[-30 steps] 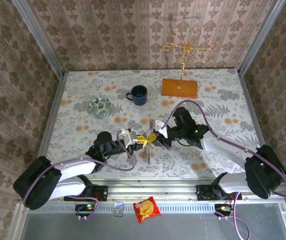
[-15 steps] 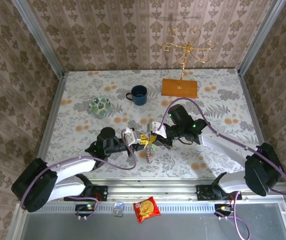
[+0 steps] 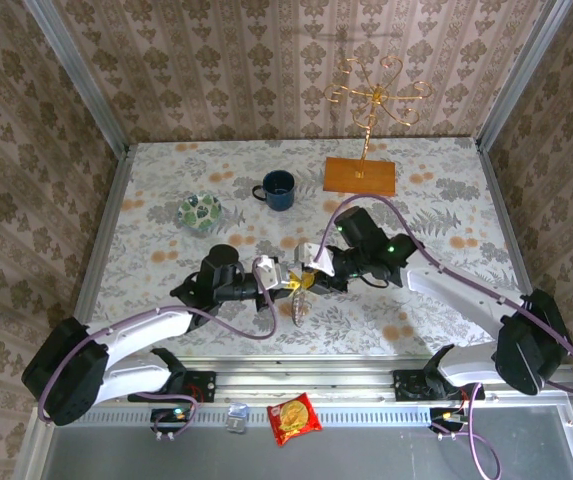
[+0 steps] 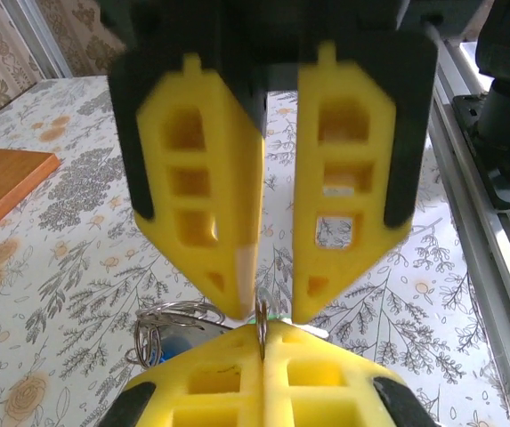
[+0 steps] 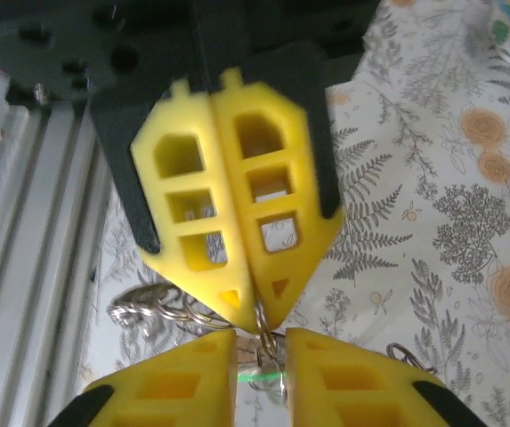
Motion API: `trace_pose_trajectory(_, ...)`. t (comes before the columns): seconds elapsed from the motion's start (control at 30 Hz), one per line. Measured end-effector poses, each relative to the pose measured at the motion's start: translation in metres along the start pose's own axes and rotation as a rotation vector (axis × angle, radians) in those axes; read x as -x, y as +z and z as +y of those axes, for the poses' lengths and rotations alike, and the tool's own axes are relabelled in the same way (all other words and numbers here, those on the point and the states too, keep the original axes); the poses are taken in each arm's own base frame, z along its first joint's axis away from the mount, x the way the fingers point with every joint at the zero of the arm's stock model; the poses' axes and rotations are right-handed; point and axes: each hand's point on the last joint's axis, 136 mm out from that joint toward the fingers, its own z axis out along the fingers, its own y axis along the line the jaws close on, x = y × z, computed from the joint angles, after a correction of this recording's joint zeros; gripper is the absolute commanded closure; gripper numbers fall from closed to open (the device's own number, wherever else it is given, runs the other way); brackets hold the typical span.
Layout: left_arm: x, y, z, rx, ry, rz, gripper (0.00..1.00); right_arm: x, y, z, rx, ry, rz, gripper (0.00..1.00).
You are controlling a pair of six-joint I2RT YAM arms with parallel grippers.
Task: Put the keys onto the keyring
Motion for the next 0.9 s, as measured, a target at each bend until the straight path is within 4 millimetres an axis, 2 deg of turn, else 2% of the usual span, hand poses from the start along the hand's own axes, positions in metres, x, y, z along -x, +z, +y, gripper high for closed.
trace_pose_trajectory(0.13,-0.008,-0.003,-0.003,0.017,-0.039,-0.031,1.00,0.001,-0.007,0.002,-0.019,0.036,-0.070,0.66)
trace_pose_trajectory(0.37,0.001,-0.008,0.000,0.043,-0.066,-0.113,1.00,-0.014,0.003,0.006,-0.009,0.099,-0.079,0.65)
trace_pose_trajectory(0.6,0.010,-0.007,0.003,0.039,-0.087,-0.169,1.00,-0.002,0.005,-0.002,-0.027,0.092,-0.137,0.67)
trace_pose_trajectory(0.67,0.011,-0.006,0.004,0.036,-0.093,-0.182,1.00,0.001,0.005,-0.003,-0.029,0.092,-0.154,0.72)
trace_pose_trajectory(0.87,0.009,-0.007,0.006,0.038,-0.120,-0.206,1.00,0.003,0.008,-0.004,-0.022,0.104,-0.171,0.99)
trace_pose_trajectory(0.9,0.009,-0.007,0.006,0.040,-0.123,-0.211,0.98,0.003,0.007,-0.005,-0.023,0.111,-0.173,1.00)
